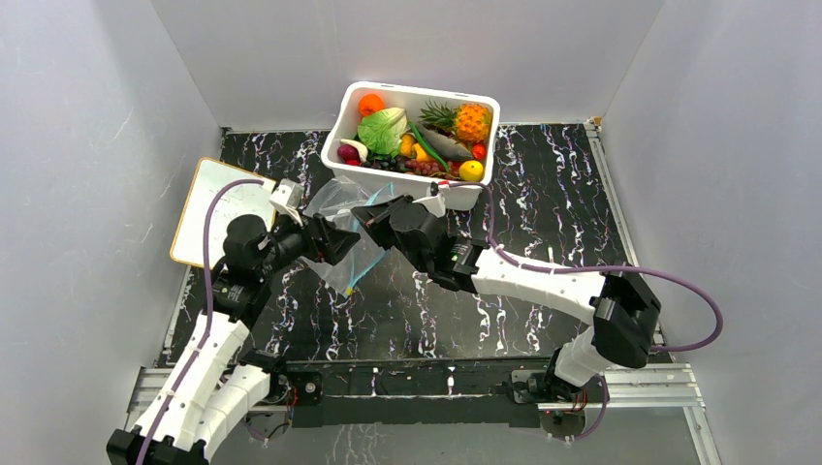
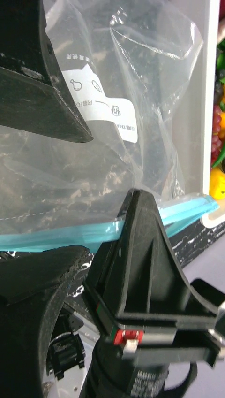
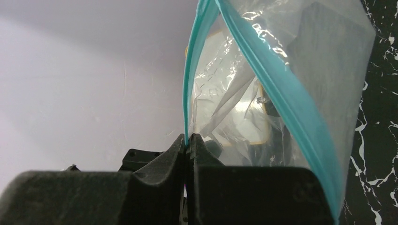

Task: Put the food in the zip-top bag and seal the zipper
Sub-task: Open the zipper of the food storage bag at the center of the board.

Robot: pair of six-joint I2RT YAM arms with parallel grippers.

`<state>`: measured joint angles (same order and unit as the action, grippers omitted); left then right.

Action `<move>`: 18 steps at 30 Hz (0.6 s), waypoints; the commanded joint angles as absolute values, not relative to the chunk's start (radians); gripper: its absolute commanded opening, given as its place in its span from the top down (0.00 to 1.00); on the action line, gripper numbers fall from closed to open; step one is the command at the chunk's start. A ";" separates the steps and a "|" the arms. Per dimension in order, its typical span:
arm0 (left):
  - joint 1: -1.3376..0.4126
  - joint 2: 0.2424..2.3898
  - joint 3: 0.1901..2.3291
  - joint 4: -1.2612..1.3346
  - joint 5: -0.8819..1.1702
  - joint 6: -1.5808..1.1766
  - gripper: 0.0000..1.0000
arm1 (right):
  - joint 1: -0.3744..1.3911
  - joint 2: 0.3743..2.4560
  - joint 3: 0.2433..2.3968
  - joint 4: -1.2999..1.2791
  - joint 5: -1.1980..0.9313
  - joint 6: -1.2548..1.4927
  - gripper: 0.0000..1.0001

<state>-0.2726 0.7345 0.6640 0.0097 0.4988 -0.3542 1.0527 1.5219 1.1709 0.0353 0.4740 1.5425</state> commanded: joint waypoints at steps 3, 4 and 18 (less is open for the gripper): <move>-0.279 0.755 0.694 -0.019 0.404 -0.280 0.23 | 1.054 1.509 1.207 0.118 0.476 1.590 1.00; -0.280 0.756 0.687 -0.013 0.396 -0.275 0.23 | 1.054 1.508 1.201 0.123 0.476 1.591 1.00; -0.282 0.787 0.657 0.060 0.438 -0.319 0.27 | 1.054 1.543 1.192 0.146 0.468 1.649 1.00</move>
